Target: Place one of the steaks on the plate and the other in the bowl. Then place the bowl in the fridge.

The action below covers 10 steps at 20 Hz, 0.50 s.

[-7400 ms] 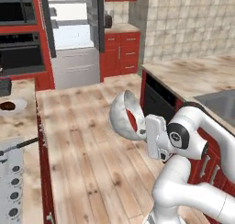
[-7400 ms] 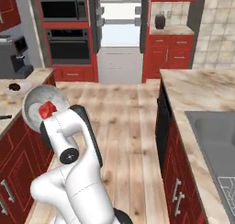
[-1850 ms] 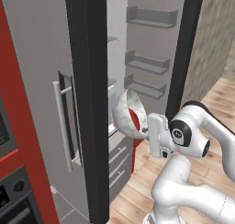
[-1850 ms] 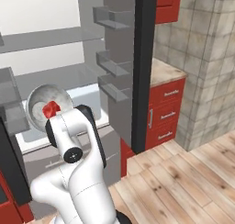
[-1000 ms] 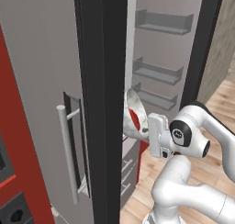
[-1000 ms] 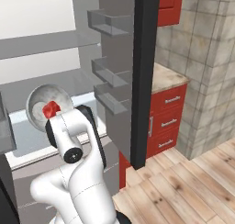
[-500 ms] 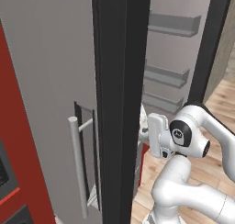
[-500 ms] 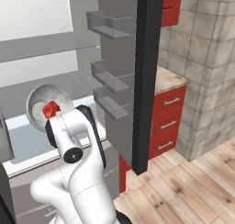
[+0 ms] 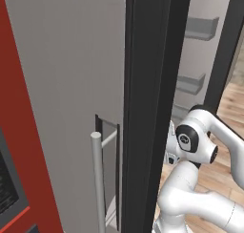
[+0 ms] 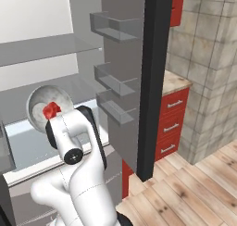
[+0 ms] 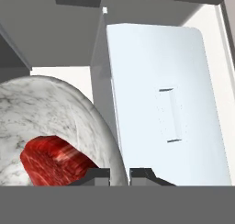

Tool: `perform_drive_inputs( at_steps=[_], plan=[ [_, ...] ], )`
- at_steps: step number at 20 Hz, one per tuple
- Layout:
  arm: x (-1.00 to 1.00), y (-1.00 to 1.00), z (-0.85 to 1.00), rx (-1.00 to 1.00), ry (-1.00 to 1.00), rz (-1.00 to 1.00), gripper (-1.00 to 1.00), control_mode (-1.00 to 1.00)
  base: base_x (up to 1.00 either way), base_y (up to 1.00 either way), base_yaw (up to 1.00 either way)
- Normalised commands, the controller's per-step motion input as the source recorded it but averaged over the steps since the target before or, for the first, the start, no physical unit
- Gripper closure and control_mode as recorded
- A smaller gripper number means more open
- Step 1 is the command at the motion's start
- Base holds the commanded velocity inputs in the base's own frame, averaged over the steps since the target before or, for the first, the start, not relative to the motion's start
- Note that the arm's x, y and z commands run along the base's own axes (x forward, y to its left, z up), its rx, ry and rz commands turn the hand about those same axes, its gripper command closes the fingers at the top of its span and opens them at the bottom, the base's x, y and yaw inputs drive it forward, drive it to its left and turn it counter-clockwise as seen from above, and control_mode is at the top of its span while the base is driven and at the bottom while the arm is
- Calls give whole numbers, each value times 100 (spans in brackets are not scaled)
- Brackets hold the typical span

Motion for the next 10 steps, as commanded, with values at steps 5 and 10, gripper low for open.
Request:
perform_drive_inputs(
  at_steps=[5, 10],
  plan=[
    [0, 0, 0, 0, 0, 0, 100, 100, 28, 23, -7],
    [18, 20, 74, -24, 15, -6, 100, -100, 5, 4, -1]
  ],
)
